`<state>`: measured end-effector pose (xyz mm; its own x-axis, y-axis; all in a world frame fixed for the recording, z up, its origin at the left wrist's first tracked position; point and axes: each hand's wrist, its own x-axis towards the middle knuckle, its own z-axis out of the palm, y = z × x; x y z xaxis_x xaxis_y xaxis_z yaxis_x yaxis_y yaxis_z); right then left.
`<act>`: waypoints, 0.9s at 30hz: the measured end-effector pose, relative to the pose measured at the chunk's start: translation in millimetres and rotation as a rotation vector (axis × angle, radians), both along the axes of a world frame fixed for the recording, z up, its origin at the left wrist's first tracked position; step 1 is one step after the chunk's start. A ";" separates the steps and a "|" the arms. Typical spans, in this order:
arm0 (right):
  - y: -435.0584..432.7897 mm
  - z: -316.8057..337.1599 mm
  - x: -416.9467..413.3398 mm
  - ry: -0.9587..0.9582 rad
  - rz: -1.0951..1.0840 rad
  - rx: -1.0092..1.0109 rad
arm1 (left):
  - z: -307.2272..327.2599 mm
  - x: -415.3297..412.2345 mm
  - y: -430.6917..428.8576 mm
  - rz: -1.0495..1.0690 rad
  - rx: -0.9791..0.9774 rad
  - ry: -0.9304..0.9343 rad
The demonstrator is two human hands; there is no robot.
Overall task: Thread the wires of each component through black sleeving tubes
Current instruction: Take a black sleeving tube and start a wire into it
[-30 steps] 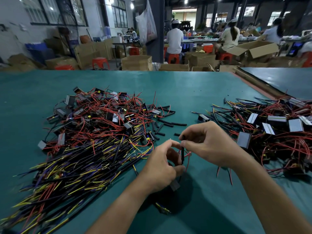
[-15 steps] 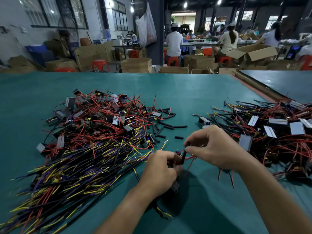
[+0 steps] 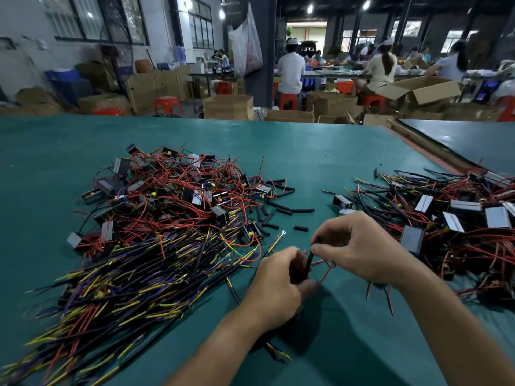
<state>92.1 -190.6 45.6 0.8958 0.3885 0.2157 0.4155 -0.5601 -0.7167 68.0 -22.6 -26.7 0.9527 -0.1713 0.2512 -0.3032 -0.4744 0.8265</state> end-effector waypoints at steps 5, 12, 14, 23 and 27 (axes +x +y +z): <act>-2.0 1.6 0.7 0.011 0.002 -0.023 | 0.6 1.0 -3.3 0.053 -0.057 -0.015; -2.8 5.0 -1.6 0.045 0.029 -0.026 | 6.2 -1.2 -2.8 0.046 -0.108 0.041; -2.5 5.2 -2.1 0.067 0.050 -0.057 | 7.1 -1.4 -3.2 0.045 -0.119 0.025; -2.2 4.7 -1.6 0.066 0.060 -0.047 | 9.5 -0.1 -3.8 0.050 -0.089 0.007; -3.6 7.4 -2.9 0.055 0.048 0.033 | 12.0 -1.7 -2.5 0.054 -0.113 0.037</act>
